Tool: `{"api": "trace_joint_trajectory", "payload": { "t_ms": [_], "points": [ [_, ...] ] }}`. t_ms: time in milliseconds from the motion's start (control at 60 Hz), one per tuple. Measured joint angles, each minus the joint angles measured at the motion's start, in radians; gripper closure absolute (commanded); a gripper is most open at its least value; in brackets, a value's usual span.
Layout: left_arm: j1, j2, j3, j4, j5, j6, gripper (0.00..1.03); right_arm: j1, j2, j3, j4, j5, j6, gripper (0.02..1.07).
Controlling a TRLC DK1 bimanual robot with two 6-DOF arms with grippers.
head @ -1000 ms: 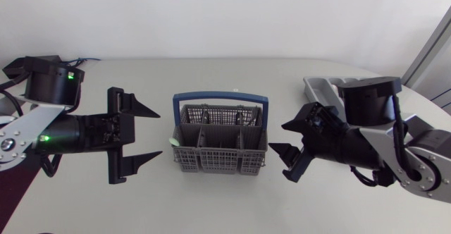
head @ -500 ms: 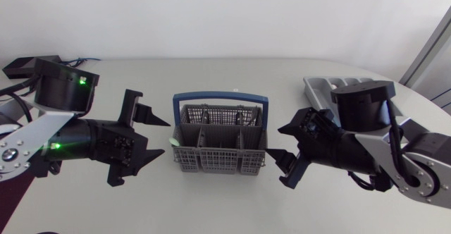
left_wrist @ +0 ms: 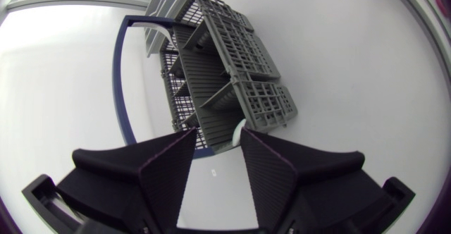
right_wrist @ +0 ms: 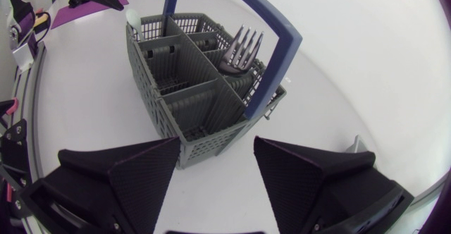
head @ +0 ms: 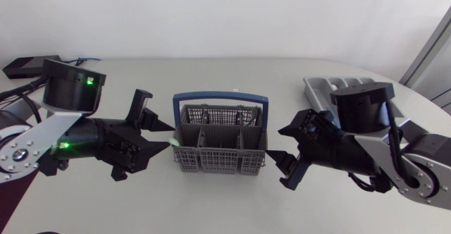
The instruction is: Unload the cutlery basket into the drawer organizer.
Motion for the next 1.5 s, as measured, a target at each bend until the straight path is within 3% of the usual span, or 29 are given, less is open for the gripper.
{"api": "trace_joint_trajectory", "payload": {
  "t_ms": [433, 667, 1067, 1217, 1433, 1500],
  "points": [
    [-0.015, 0.030, -0.008, 0.003, -0.019, 0.079, 0.70, -0.008, 0.000, -0.011, 0.001, -0.008, 0.000, 0.31],
    [-0.006, 0.081, -0.023, 0.069, -0.032, 0.123, 0.70, -0.010, 0.000, -0.020, 0.005, -0.022, 0.000, 0.31],
    [-0.005, 0.096, -0.024, 0.092, -0.049, 0.152, 0.80, -0.028, 0.000, -0.027, 0.013, -0.030, -0.001, 0.31],
    [-0.010, 0.098, -0.024, 0.091, -0.053, 0.153, 0.93, -0.029, 0.000, -0.029, 0.016, -0.031, -0.001, 0.31],
    [-0.032, 0.099, -0.023, 0.085, -0.069, 0.160, 0.94, -0.038, 0.001, -0.040, 0.023, -0.034, -0.008, 0.31],
    [-0.034, 0.099, -0.023, 0.085, -0.075, 0.163, 1.00, -0.041, 0.001, -0.045, 0.023, -0.039, -0.008, 0.31]
  ]
}}
